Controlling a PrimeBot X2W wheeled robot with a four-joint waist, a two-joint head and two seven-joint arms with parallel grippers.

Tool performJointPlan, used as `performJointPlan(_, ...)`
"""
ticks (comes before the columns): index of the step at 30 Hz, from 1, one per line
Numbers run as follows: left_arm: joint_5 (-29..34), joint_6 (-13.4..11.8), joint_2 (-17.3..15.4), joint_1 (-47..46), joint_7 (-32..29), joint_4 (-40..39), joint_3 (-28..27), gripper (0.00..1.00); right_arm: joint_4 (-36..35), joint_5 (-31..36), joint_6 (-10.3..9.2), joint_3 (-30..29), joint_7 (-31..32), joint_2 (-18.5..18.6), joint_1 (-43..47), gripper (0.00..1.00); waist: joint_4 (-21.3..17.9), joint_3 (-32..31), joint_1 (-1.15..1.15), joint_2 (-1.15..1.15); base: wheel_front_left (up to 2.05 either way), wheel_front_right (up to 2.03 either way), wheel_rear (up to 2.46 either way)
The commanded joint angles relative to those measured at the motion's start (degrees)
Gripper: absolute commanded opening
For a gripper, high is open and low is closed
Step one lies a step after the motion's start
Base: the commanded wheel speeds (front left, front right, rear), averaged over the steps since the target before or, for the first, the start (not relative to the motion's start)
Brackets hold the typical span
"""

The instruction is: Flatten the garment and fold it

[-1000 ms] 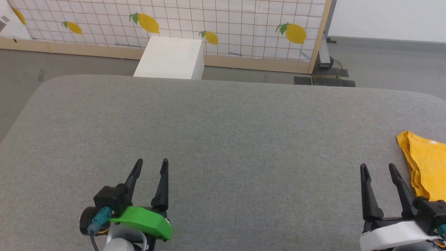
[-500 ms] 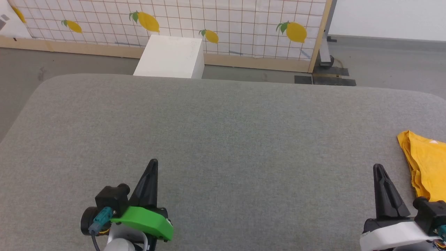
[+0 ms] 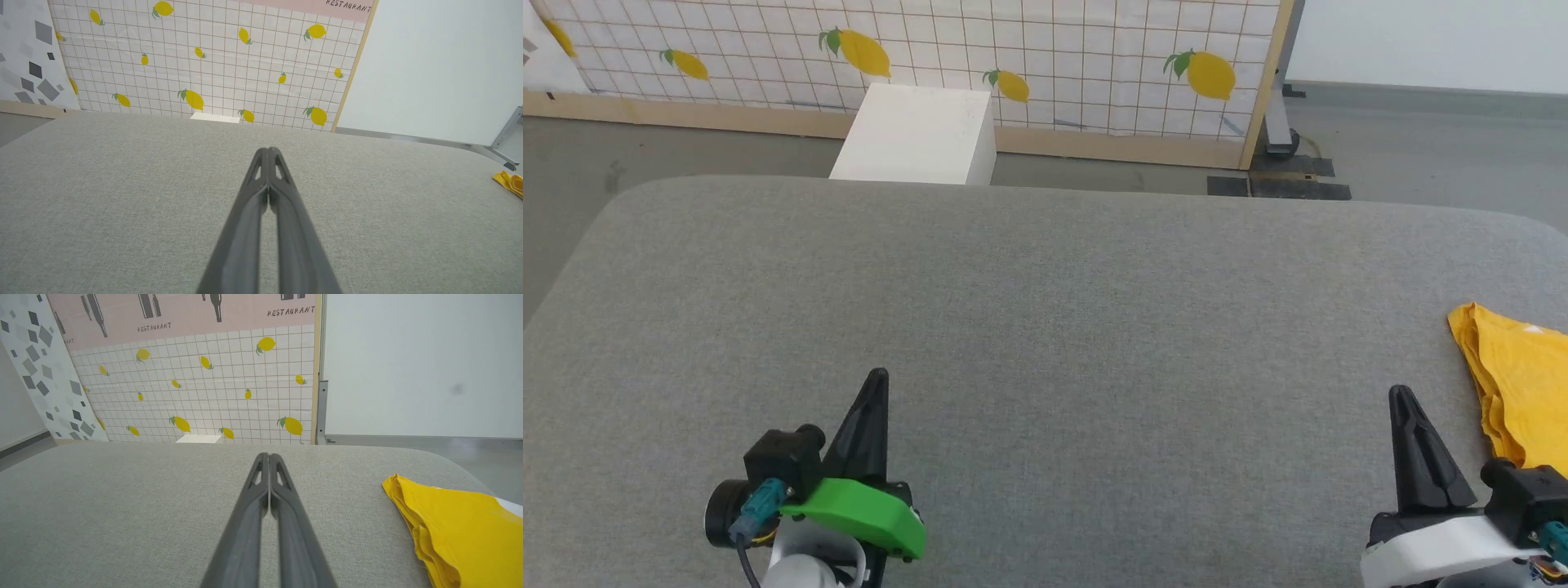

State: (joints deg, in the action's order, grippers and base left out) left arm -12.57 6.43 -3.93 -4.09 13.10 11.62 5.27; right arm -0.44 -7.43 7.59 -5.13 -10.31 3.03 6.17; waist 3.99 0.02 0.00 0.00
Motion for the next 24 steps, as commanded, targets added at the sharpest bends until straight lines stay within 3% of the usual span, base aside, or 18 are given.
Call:
performJointPlan(1, 0.56, -0.38, 0.14, 0.56, -0.42, -0.51, -0.23, 0.00, 0.05, 0.49, -0.01, 0.25, 0.32, -0.02, -0.73, 0.00, -0.06, 0.00, 0.00, 0.00, 0.00, 0.00, 0.00)
performJointPlan(24, 3.08, -1.65, 0.33, 1.30, -3.08, -2.84, -1.28, 0.00, 0.13, 1.94, -0.03, 1.27, 2.41, -0.05, -1.87, 0.00, -0.88, 0.00, 0.00, 0.00, 0.00, 0.00, 0.00)
